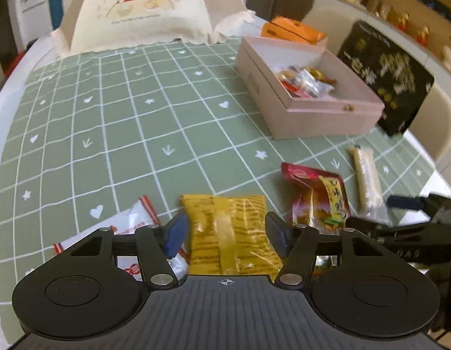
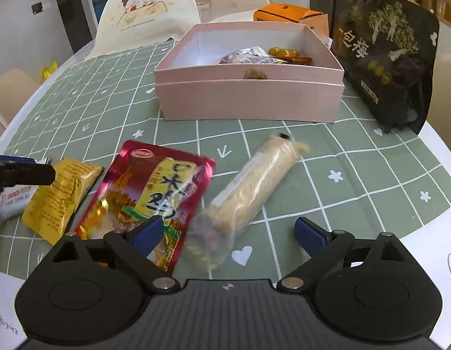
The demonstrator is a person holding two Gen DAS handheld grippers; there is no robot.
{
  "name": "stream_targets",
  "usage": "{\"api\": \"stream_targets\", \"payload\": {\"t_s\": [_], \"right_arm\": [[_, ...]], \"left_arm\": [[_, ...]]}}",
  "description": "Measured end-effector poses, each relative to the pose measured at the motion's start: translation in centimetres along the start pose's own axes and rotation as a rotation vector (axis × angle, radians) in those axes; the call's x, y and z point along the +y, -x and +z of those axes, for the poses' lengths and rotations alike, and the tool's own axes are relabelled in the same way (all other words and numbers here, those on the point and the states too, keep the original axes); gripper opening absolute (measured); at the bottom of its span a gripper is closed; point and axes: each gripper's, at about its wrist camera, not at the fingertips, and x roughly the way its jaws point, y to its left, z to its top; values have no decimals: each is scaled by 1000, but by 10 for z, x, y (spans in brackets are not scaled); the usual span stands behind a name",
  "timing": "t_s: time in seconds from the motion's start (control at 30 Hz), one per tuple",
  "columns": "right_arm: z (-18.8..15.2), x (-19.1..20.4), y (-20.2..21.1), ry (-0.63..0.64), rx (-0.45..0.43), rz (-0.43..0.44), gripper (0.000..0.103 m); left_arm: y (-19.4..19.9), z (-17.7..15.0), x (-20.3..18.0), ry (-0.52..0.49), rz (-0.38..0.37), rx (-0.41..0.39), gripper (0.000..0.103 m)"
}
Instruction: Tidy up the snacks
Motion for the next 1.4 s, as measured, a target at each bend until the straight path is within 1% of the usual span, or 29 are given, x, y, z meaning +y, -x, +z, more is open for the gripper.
{"api": "stream_targets", "payload": {"t_s": [0.07, 0.13, 0.2, 0.23, 0.37, 0.4, 0.6, 0.67, 0.77, 0.83, 0.93, 1.0, 1.07, 1.1, 1.2, 1.3, 1.37, 1.4], "right_arm": [[0, -3, 1, -25, -7, 8, 96], [1, -8, 4, -45, -14, 18, 96], [2, -11, 8, -46, -26, 10, 96], [2, -11, 9, -41, -28, 2, 96], [-1, -18, 4, -42, 3, -18, 96], [-2, -18, 4, -41, -3, -22, 96], [-11, -12, 5, 21, -13, -55, 99], [-14, -10, 5, 24, -15, -74, 103], [-20, -14, 7, 29, -35, -65, 103], [-21, -15, 8, 34, -33, -60, 103], [-22, -15, 10, 45, -20, -55, 103], [-18, -17, 10, 69, 10, -37, 103], [-10, -19, 10, 77, 32, -17, 97], [-6, -20, 11, 65, 20, -19, 97], [11, -23, 20, 21, -55, -7, 97], [31, -24, 12, -6, -61, -14, 97], [42, -25, 0, -29, -52, -27, 90], [46, -24, -9, -32, -35, -36, 81]], "left_arm": [[-12, -1, -11, -37, 26, 36, 65], [-23, -4, -24, -93, 55, 65, 68], [-30, -7, -31, -122, 56, 82, 77], [-33, -7, -33, -117, 51, 93, 79], [-33, -7, -27, -73, 40, 91, 78], [-33, -6, -25, -65, 39, 92, 77], [-31, -8, -21, -35, 25, 88, 78], [-30, -8, -16, 3, 0, 79, 79], [-28, -6, -4, 62, -44, 73, 78], [-28, -5, -2, 64, -45, 72, 78], [-29, -5, -5, 41, -38, 71, 79], [-29, -6, -5, 41, -38, 67, 79], [-28, -7, -4, 47, -42, 59, 79], [-29, -8, -4, 48, -42, 56, 79], [-28, -10, -5, 46, -37, 49, 79], [-27, -12, -8, 39, -32, 54, 78], [-25, -13, -10, 29, -31, 63, 76], [-24, -15, -10, 27, -33, 65, 76]]}}
